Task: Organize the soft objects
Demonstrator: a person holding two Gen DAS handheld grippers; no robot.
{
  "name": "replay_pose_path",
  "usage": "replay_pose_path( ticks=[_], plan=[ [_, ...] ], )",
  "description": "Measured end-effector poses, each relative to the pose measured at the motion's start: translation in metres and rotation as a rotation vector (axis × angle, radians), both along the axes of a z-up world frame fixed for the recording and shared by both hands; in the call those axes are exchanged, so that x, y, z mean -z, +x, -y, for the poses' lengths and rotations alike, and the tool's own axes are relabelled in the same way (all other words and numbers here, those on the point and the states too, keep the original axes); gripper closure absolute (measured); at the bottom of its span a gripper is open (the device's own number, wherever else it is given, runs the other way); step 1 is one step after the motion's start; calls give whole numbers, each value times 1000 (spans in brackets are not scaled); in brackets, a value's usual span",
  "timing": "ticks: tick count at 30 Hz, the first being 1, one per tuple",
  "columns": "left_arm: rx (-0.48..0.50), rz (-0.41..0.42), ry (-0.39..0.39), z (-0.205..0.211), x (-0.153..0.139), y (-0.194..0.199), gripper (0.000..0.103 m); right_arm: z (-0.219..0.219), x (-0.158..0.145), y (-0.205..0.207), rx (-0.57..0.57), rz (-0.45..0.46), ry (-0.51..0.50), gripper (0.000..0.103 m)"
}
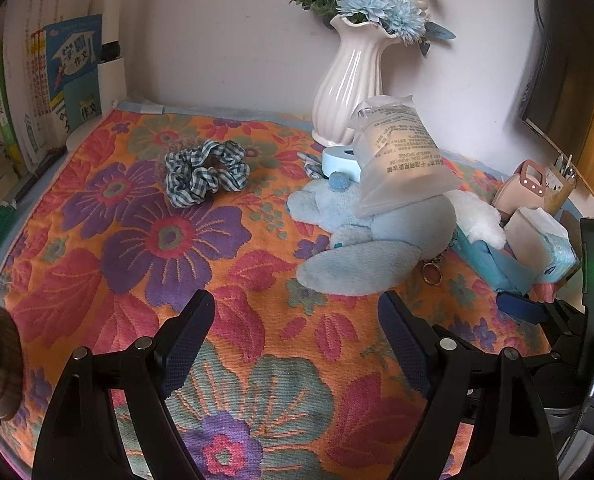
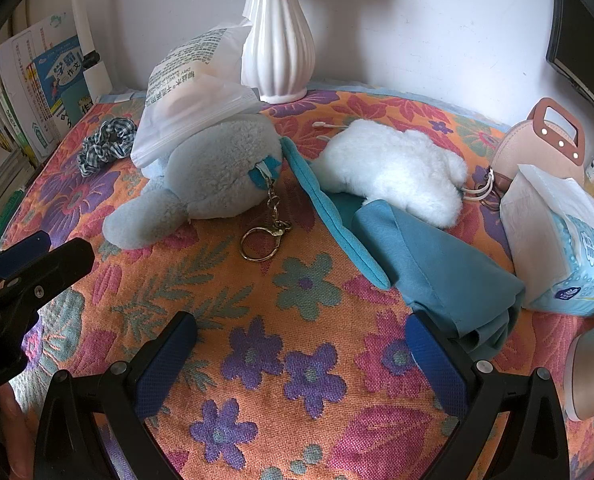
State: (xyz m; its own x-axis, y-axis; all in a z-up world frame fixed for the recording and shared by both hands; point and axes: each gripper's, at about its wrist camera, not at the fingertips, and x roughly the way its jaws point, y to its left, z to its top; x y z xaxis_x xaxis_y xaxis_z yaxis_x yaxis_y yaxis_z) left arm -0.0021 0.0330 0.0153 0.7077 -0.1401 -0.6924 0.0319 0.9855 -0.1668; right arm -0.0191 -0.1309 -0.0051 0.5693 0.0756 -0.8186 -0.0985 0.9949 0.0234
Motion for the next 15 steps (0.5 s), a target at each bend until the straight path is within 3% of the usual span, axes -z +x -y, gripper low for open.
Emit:
replay_pose_path(
  ticks=[15],
  plan=[
    [2,-5,-13,0,0,1,21,0,0,0,1,0,0,0]
  ],
)
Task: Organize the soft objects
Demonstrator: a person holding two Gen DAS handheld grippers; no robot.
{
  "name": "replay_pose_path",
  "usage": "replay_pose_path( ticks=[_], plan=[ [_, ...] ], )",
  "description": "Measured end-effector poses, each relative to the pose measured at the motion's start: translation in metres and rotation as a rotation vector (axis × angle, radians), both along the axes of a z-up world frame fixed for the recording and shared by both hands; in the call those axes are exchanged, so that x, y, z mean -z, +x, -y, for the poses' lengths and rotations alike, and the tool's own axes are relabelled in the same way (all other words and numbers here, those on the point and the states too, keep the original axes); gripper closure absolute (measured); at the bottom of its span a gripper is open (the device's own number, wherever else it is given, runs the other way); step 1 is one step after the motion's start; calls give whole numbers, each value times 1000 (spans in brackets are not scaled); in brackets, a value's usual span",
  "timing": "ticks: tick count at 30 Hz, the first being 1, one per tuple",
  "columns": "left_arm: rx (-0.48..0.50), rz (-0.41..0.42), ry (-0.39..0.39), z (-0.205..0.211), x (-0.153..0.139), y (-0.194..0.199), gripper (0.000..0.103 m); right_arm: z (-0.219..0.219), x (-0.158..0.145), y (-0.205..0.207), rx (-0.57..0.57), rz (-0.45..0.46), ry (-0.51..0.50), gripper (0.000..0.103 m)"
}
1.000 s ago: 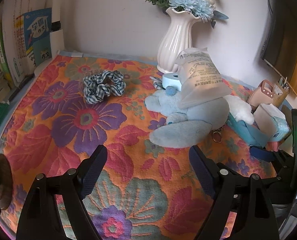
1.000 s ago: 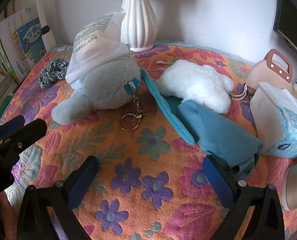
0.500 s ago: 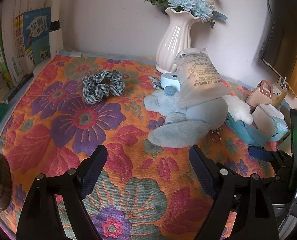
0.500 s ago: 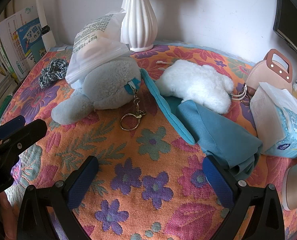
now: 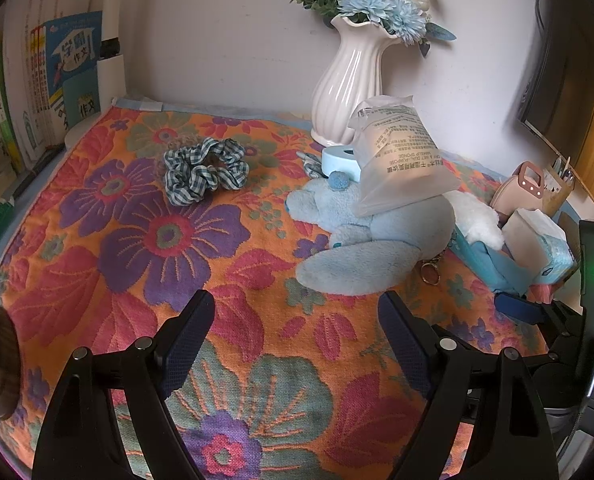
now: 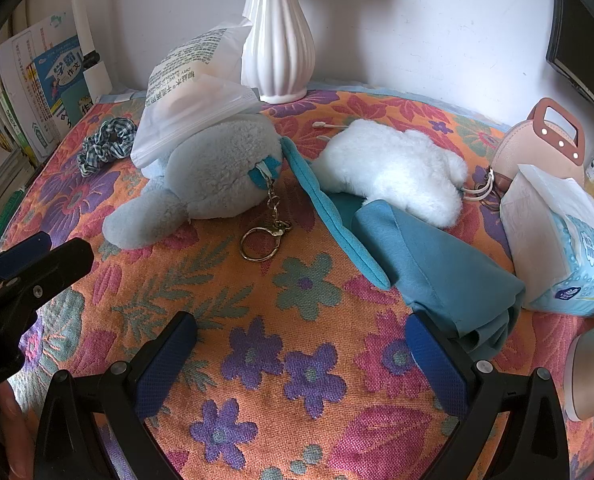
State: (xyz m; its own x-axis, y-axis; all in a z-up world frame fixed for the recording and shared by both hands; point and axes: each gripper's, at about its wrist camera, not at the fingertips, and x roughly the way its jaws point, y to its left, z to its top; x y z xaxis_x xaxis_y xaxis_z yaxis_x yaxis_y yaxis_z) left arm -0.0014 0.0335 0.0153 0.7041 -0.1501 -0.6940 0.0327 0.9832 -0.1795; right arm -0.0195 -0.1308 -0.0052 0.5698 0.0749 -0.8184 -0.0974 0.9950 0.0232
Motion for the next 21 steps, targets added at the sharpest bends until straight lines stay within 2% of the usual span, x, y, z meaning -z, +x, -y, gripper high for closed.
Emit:
replay_pose_path(
  ticks=[13,19,21],
  plan=[
    [-2,-7,-8,-1,1,1,21,0,0,0,0,0,0,0],
    [-20,-24,-30,-5,2,2,21,0,0,0,0,0,0,0],
    [-35,-58,-19,-7,2,2,21,0,0,0,0,0,0,0]
  ],
)
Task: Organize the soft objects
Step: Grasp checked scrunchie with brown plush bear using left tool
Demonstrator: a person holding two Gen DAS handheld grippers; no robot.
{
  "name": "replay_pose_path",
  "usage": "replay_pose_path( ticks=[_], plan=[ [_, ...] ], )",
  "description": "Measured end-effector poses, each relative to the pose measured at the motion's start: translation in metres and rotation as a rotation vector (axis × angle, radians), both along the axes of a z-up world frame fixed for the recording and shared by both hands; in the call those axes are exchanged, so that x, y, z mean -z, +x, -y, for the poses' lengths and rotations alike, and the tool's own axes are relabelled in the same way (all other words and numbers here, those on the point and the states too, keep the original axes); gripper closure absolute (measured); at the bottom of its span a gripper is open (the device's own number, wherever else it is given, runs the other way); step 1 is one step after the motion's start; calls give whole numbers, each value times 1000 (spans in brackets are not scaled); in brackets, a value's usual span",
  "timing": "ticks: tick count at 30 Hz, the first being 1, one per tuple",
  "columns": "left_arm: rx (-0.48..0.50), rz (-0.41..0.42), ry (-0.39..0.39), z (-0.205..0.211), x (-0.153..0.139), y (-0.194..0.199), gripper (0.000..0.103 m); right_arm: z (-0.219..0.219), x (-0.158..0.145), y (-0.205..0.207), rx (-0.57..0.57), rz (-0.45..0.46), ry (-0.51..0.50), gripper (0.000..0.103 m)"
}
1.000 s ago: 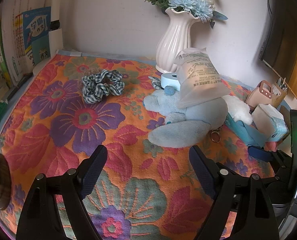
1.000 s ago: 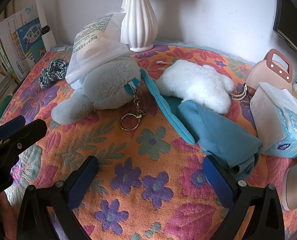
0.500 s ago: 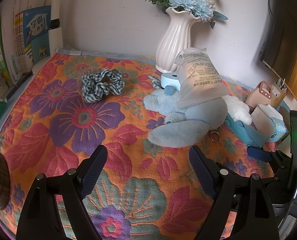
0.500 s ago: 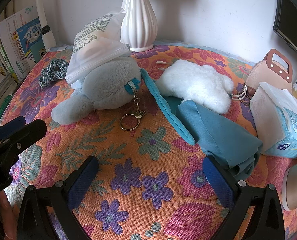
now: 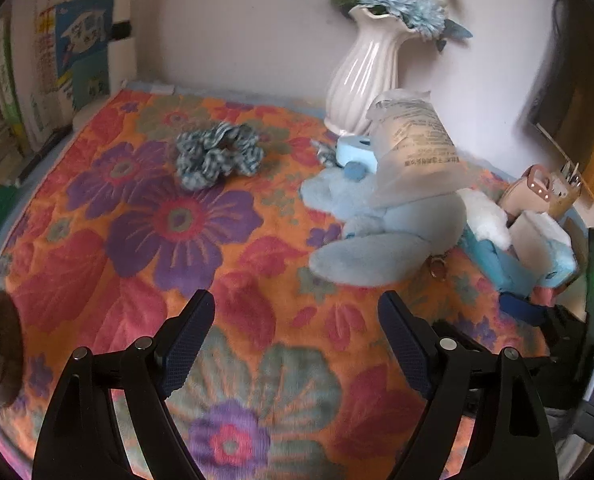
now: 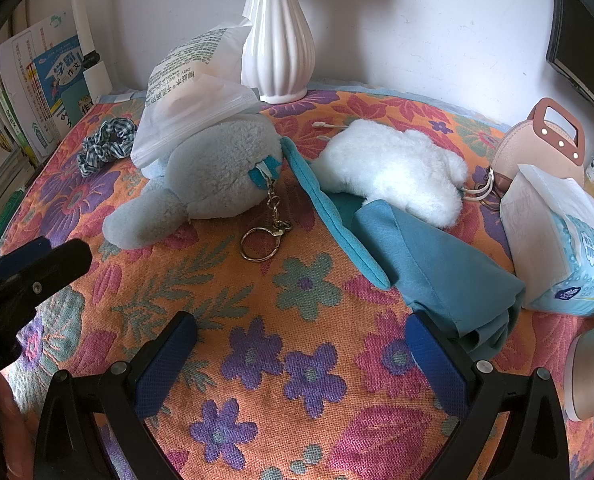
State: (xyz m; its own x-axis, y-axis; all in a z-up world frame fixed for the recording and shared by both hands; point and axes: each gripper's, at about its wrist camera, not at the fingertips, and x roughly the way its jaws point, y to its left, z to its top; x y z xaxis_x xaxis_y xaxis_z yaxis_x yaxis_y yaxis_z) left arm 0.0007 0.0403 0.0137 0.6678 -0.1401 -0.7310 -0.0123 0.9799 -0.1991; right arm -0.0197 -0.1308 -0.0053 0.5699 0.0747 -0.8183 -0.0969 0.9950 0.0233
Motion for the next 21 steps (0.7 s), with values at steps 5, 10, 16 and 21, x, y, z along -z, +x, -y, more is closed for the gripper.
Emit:
replay_pose_path(
  ticks=[5,10,16,21],
  plan=[
    [1,7,-190,-31,-14,-21,21,0,0,0,0,0,0,0],
    [-109,-37,-158,-57,-37,13,21,0,1,1,1,0,0,0],
    [-157,-91,-104,-68,-35,86,21,0,0,-1,1,1,1,0],
    [-143,-103,-25,-61,-12,122,21,2,-5,-3,-141,-148,-8,0]
  ],
)
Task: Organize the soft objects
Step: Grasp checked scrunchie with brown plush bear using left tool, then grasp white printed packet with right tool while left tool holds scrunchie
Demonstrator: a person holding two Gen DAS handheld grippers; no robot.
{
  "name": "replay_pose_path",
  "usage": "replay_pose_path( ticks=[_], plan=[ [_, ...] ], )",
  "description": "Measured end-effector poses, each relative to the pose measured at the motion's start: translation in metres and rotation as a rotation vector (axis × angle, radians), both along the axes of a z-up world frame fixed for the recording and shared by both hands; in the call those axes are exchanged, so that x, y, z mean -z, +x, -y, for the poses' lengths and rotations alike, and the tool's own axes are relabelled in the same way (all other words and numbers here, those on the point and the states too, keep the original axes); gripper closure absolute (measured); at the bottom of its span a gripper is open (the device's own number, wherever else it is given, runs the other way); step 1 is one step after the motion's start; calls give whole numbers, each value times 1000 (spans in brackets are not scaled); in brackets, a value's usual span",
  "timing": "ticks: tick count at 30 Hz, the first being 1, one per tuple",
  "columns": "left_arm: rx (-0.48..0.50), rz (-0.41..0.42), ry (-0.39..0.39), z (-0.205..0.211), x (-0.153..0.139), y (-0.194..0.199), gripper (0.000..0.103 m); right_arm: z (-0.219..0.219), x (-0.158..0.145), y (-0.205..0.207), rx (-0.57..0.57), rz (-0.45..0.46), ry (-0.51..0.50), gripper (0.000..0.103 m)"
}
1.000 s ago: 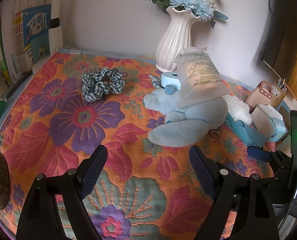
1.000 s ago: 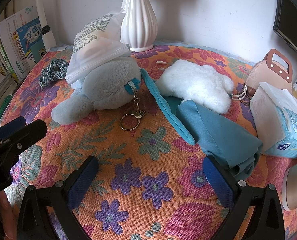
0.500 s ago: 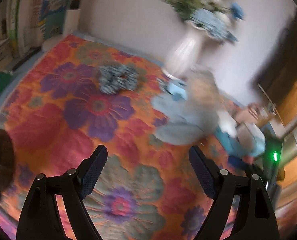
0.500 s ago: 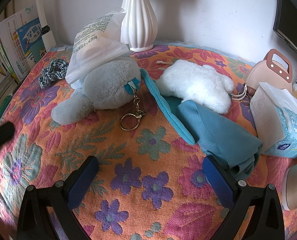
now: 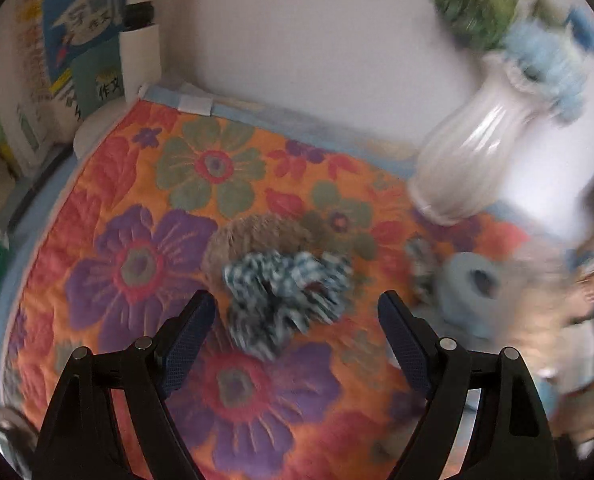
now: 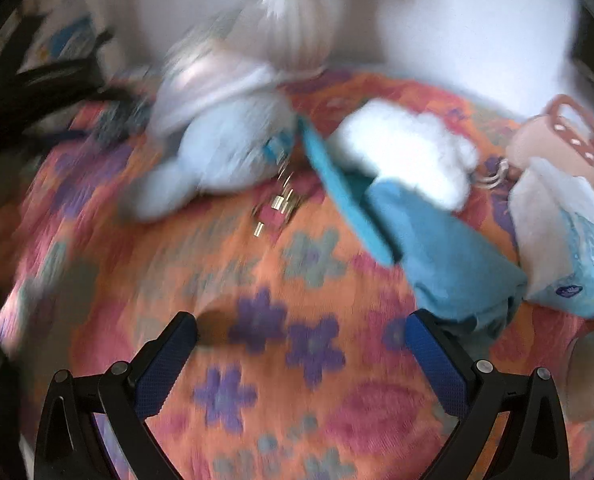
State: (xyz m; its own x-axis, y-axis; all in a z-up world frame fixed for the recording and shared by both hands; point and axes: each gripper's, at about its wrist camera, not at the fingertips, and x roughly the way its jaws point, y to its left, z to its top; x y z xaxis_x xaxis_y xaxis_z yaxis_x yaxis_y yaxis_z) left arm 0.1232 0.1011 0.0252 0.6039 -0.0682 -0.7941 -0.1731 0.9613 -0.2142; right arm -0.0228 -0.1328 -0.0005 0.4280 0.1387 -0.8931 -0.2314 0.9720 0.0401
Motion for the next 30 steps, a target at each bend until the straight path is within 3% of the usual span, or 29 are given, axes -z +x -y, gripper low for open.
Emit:
replay_pose_path(
  ticks=[3,6,8,10,13,19,25,30],
  plan=[
    [-11,-54,66,2,18,21,21,6,-1,-8,-64,-3,15,0],
    [-17,-10,147,7,22,23,30,15,-4,-23,-39,23,37,0],
    [-15,3,198,12,22,22,64,34,-15,-34,11,76,149,0],
    [26,28,171,16,19,18,73,47,-27,-35,50,118,213,0],
    [42,54,197,23,15,11,75,59,-48,-21,96,140,253,0],
    [66,121,132,32,-4,-30,75,59,-66,17,187,158,237,0],
    [56,179,55,38,-8,-64,75,-1,-91,35,108,245,194,0],
    [74,193,28,40,-1,-62,75,-36,-85,72,87,266,136,5]
  ],
)
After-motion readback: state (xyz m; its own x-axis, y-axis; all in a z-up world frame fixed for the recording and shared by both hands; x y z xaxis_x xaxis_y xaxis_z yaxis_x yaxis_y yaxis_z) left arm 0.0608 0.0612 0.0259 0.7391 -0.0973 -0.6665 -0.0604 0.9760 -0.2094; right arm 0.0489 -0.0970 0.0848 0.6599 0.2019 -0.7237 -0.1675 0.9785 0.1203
